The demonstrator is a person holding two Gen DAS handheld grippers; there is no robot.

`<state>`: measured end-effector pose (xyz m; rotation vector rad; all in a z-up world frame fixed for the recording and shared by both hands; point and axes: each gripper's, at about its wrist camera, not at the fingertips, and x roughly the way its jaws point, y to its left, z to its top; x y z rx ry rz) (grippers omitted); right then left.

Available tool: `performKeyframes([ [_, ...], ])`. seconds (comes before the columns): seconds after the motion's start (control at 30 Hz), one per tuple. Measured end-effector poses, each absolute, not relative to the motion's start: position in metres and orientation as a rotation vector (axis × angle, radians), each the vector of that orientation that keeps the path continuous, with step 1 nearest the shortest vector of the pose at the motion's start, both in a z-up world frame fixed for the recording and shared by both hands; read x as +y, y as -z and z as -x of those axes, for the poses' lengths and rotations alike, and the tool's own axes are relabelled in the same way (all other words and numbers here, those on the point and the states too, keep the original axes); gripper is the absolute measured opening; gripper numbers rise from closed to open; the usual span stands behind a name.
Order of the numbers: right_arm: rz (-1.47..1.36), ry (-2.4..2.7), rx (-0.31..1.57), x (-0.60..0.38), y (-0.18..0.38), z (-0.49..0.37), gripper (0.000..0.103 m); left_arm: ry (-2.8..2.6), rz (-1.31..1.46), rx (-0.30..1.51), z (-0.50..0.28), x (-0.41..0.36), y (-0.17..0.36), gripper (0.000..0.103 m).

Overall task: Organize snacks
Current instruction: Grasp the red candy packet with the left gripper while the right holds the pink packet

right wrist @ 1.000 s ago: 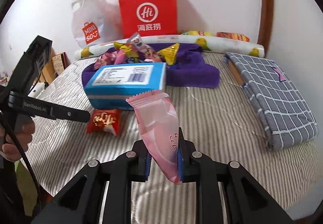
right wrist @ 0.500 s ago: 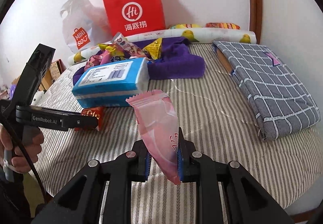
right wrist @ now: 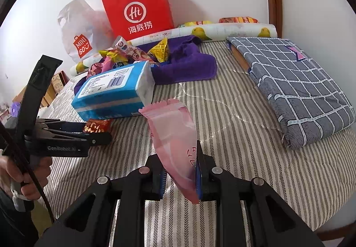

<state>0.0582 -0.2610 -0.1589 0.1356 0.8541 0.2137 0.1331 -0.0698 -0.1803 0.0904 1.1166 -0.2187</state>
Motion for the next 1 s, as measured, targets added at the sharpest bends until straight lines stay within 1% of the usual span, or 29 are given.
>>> performKeyframes([
  [0.07,-0.137,-0.209,0.859,-0.261,0.160,-0.058,0.020,0.238,-0.084,1.100,-0.131,-0.069,0.178,0.052],
  [0.1,-0.137,-0.209,0.861,-0.261,0.161,-0.058,0.020,0.252,-0.080,1.093,-0.130,-0.067,0.177,0.050],
  [0.3,-0.135,-0.196,0.857,-0.262,0.160,-0.057,0.020,0.337,-0.040,1.073,-0.119,-0.053,0.176,0.046],
  [0.67,-0.126,-0.193,0.853,-0.255,0.154,-0.054,0.020,0.369,0.023,1.079,-0.111,-0.042,0.168,0.046],
  [1.0,-0.085,-0.227,0.829,-0.234,0.134,-0.060,0.020,0.374,0.063,1.045,-0.103,-0.027,0.146,0.046],
])
